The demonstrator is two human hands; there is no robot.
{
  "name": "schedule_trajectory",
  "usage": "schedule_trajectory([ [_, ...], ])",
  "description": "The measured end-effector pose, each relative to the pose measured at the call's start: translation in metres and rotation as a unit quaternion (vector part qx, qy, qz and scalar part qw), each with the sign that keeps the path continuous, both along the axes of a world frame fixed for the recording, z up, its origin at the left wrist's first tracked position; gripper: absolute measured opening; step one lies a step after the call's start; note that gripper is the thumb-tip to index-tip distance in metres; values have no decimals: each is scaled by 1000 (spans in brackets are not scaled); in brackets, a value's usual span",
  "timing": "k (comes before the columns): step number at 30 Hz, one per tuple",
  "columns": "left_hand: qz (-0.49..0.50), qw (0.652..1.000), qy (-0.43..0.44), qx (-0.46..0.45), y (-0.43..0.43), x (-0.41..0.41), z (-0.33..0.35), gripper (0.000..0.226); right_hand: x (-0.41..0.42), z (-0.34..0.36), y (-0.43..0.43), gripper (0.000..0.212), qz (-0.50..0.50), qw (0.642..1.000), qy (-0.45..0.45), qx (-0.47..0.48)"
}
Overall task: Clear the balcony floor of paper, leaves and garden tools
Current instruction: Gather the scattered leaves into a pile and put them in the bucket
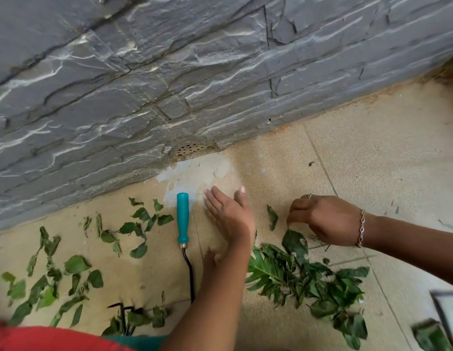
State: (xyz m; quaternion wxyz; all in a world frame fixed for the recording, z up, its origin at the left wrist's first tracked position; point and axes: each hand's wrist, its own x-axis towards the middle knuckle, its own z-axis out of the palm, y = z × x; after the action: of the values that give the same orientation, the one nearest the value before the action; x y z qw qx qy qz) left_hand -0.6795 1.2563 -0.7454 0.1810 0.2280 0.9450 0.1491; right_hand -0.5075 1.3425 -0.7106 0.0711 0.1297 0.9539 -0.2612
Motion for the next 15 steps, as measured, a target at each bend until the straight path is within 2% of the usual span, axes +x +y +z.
schedule_trajectory([
  [4,-47,995,61,59,-11,49,11,84,2,-1,4,42,-26,999,23,20],
  [7,-36,995,51,83,-10,35,5,72,-6,-1,1,51,-34,997,60,37],
  [8,-46,995,35,84,-13,29,1,65,-9,-4,-3,55,-32,998,47,36],
  [9,-71,993,17,93,-18,26,-3,63,-11,-7,-10,59,-18,999,16,37],
  [12,-203,967,-57,143,-44,42,-4,68,-6,-17,-31,72,41,997,3,71],
  [15,-331,921,-92,184,-74,67,-3,61,20,-23,-62,62,130,991,1,38],
])
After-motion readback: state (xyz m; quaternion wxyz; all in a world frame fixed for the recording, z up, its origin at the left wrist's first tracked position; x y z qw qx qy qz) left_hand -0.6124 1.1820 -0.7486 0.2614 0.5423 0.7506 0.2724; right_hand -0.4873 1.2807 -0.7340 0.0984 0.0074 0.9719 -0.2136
